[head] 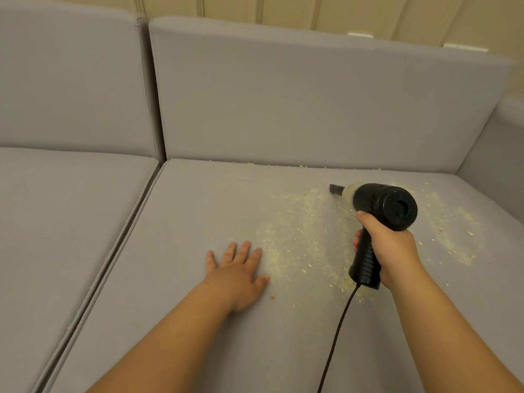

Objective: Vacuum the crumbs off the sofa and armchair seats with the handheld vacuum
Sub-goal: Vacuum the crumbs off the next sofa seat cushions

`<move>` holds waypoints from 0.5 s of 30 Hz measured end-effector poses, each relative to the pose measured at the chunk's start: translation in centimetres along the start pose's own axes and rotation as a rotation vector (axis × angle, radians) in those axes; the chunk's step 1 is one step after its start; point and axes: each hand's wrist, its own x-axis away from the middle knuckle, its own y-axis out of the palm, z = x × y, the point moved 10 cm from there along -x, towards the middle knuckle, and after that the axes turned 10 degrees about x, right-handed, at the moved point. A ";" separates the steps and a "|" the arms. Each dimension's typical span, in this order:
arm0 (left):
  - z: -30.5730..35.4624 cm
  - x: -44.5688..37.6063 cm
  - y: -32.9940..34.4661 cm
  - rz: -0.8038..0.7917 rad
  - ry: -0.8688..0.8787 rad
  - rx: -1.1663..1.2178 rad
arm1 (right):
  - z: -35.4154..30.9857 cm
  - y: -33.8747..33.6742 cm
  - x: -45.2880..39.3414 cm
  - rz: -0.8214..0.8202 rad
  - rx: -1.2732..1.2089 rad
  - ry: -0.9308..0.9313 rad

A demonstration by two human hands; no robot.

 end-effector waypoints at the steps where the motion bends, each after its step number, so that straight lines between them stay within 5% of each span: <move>1: 0.0 0.0 0.0 0.000 -0.003 0.002 | 0.1 0.3 0.1 -0.018 -0.005 0.005; 8: -0.2 -0.3 0.2 -0.006 -0.020 -0.013 | 0.2 3.5 2.2 -0.200 0.072 -0.028; 15: 0.3 0.1 0.2 0.000 -0.001 -0.009 | 2.0 -0.4 5.2 -0.049 -0.112 0.064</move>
